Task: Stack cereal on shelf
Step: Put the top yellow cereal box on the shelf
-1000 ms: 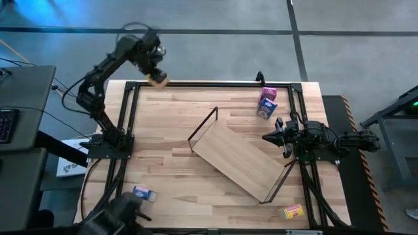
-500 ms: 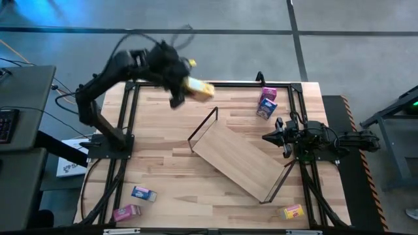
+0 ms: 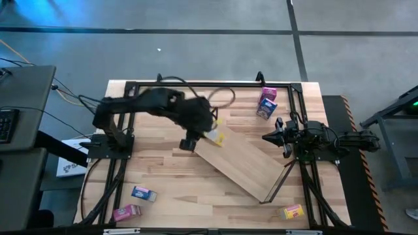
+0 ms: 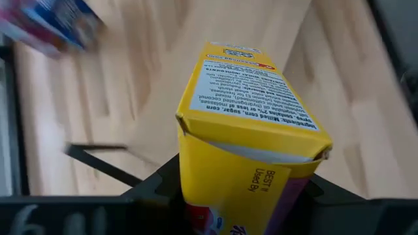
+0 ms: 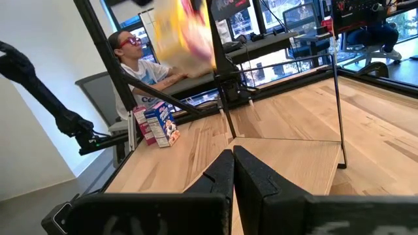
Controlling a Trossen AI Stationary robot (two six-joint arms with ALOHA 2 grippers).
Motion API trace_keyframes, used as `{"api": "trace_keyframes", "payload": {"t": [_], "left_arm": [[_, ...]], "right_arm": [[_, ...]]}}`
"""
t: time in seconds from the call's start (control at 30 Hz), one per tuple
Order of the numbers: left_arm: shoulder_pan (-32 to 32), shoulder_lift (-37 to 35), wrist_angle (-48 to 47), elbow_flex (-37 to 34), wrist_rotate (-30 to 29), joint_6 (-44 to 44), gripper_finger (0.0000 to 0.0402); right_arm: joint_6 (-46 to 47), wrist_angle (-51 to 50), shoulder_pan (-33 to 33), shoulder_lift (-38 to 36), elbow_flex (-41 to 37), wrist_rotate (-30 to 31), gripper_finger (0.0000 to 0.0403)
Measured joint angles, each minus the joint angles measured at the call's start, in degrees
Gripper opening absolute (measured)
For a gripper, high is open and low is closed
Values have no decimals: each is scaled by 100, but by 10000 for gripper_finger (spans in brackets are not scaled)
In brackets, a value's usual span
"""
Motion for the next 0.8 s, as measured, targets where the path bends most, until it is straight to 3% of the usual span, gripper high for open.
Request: {"api": "trace_keyframes", "payload": {"t": [0.1,0.27,0.8], "left_arm": [[-102,280,-79,0,-34,261,138],[-122,725,448,0,-590,779,138],[257,2015,1126,2,-1036,2114,138]], "right_arm": [[-1,1,0,0,-1,0,0],[-1,0,0,0,0,0,0],[0,2,0,0,1,0,0]]}}
